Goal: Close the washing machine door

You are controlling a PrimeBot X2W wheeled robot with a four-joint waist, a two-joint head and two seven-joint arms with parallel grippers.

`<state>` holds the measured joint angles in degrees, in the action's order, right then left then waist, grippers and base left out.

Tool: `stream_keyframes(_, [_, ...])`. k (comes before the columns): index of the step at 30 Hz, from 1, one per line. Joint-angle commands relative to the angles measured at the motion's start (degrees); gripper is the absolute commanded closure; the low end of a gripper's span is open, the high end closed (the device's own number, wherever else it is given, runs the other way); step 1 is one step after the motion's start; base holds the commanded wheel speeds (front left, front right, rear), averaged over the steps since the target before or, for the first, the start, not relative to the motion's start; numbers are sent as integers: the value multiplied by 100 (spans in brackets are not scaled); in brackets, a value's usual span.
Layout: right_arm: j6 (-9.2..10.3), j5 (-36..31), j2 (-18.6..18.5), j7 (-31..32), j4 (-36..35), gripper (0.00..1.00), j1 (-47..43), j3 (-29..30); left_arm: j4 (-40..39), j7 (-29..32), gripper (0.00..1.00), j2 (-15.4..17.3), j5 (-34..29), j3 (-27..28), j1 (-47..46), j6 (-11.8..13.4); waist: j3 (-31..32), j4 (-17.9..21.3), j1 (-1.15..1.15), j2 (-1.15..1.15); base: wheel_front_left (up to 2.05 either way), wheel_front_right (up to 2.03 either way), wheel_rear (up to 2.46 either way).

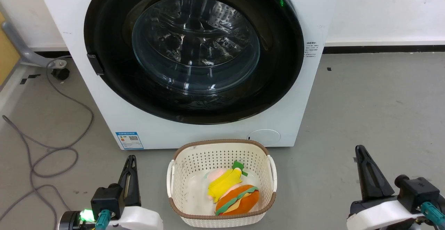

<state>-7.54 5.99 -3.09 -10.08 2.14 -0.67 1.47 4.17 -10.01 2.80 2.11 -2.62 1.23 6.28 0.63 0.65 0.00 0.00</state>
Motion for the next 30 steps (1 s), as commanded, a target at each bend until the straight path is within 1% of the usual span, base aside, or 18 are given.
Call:
stream_keyframes(1, [2,-29,7,37,-41,100,22,-15,-34,37,100,4,-39,29,-36,-42,-1,-1,0,0,0,0,0])
stream_keyframes(30, [3,-223,12,367,-100,100,37,-59,-164,365,100,5,-98,108,-66,-241,-22,-23,0,0,0,0,0])
